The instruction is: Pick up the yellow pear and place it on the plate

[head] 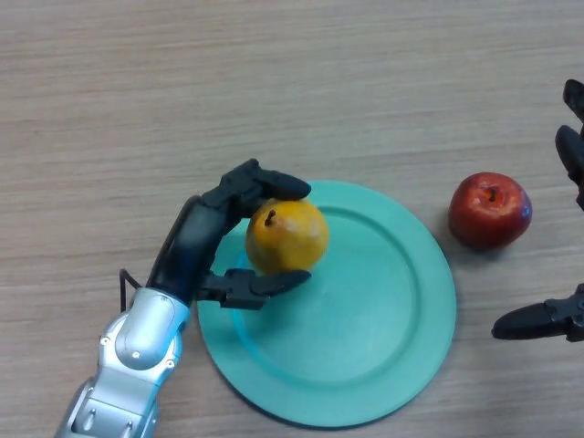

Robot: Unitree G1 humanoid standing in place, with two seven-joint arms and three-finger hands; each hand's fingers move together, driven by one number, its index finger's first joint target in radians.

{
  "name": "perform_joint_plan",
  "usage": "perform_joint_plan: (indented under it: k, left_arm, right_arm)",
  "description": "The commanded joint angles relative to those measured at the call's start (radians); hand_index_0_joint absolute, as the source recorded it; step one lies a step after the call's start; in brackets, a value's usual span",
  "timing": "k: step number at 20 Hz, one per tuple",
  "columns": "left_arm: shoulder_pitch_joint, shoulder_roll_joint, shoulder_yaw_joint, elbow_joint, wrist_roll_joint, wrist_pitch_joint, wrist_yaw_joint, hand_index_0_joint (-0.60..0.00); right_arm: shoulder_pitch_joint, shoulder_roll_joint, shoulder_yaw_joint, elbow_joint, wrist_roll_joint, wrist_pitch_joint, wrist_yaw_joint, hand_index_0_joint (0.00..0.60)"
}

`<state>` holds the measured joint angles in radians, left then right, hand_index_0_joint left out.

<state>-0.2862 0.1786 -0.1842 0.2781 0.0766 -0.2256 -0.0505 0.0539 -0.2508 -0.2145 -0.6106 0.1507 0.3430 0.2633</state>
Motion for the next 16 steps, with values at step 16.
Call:
perform_joint_plan:
  k: [16]
  left_arm:
    - [0.049,0.011,0.108,-0.396,0.033,0.170,-0.058,0.000]
  right_arm:
    - [-0.016,-0.019,-0.064,-0.056,0.035,-0.110,-0.029,0.000]
